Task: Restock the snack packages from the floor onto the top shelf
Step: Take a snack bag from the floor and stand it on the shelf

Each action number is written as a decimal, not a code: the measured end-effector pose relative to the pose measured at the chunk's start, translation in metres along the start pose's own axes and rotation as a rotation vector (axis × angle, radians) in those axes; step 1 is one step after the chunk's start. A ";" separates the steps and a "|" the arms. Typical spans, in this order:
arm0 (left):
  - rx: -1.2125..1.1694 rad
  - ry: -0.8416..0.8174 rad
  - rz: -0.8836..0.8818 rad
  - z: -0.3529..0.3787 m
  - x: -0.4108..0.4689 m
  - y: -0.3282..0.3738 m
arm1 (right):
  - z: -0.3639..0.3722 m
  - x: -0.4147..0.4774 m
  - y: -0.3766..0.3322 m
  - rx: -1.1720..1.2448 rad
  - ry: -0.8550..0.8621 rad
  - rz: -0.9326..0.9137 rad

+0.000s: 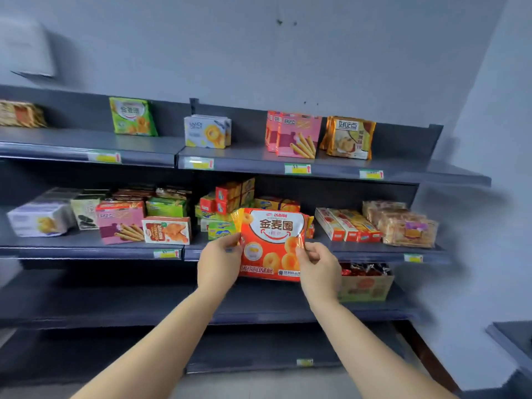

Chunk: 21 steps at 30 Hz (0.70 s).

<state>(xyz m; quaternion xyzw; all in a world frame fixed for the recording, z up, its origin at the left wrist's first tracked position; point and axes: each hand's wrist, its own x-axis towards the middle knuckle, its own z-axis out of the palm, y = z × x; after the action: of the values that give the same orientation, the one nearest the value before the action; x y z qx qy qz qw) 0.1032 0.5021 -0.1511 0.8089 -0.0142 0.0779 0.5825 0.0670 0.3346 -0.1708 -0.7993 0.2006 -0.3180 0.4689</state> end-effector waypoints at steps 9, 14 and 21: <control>0.009 0.229 0.018 -0.070 0.068 0.007 | 0.094 0.043 -0.067 0.119 -0.130 -0.155; 0.067 0.308 0.044 -0.119 0.109 0.003 | 0.152 0.054 -0.106 0.169 -0.168 -0.217; 0.026 0.361 0.085 -0.203 0.190 0.001 | 0.251 0.071 -0.178 0.244 -0.180 -0.263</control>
<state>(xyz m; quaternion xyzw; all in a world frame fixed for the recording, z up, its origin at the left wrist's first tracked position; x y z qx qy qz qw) 0.2682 0.7069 -0.0606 0.7880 0.0574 0.2467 0.5611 0.2963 0.5322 -0.0820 -0.7810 0.0115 -0.3257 0.5328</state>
